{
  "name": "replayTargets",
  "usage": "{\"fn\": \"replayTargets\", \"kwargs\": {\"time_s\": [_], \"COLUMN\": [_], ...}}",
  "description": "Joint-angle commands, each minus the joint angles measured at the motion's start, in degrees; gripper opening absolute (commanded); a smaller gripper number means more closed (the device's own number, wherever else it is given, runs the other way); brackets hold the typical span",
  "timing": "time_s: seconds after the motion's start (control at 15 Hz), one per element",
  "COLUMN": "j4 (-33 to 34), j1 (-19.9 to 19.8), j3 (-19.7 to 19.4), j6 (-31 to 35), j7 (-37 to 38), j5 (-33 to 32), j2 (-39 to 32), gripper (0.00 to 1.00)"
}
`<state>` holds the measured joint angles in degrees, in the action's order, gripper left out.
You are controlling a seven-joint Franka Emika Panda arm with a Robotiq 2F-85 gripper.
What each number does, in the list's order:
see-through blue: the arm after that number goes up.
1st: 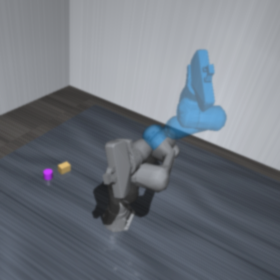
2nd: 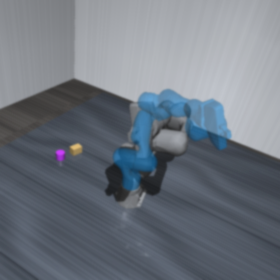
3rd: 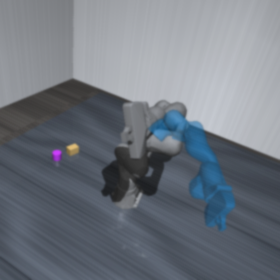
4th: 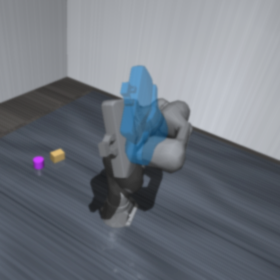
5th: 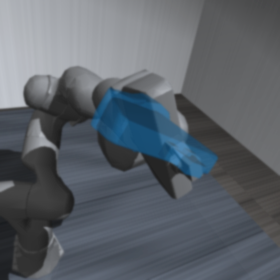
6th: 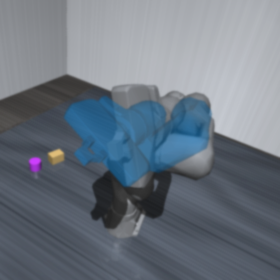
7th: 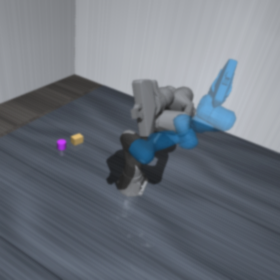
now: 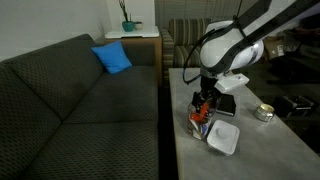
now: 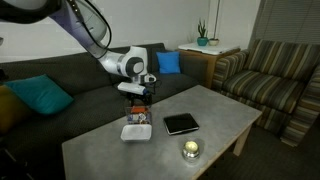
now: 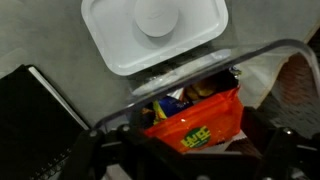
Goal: Remove the orange object from the storage container and put it on the table
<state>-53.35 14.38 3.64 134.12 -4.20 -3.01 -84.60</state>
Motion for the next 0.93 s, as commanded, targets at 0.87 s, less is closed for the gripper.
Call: {"fn": "replayTargets", "kwargs": {"time_s": [0.87], "j4": [-2.3], "j1": [-0.9], "j3": [1.8], "j6": [2.9], "j7": [-23.8], "j5": [-8.3], "j2": [0.0], "gripper": [1.00]}}
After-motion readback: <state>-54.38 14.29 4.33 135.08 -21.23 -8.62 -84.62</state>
